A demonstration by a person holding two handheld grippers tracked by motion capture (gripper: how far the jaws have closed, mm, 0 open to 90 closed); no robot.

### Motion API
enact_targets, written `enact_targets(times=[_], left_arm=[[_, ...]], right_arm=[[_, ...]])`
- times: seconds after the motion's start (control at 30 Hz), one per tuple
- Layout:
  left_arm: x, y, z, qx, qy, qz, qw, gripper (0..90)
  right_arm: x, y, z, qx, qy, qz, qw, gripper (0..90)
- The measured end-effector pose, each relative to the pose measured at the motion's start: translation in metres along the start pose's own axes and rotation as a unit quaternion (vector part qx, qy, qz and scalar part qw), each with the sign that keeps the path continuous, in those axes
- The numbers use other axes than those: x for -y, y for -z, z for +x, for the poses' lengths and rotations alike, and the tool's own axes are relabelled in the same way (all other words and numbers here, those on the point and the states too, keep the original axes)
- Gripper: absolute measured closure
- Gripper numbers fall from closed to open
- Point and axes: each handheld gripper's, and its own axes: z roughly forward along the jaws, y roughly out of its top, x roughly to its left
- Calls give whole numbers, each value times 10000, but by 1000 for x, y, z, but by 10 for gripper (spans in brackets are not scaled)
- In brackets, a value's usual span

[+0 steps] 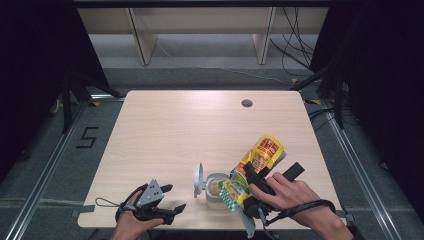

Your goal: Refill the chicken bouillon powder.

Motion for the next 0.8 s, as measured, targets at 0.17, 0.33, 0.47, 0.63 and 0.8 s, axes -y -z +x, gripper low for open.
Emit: enact_targets(times=[0.17, 0.33, 0.47, 0.63, 0.8], left_arm=[[0, 1, 0, 60, 0, -80, 10000, 217], [-1, 0, -1, 42, 25, -98, 9999, 217], [0, 0, -1, 44, 9, -94, 9999, 217], [0, 0, -1, 49, 4, -83, 10000, 217], [-1, 1, 0, 54, -1, -53, 10000, 217]], right_arm=[[0, 0, 0, -20, -38, -25, 10000, 638], [-1, 1, 2, -73, -197, 51, 9998, 638], [-1, 3, 1, -306, -234, 135, 9992, 638], [-1, 3, 1, -316, -250, 125, 9991, 638], [-1, 3, 1, -206, -223, 122, 9995, 638]])
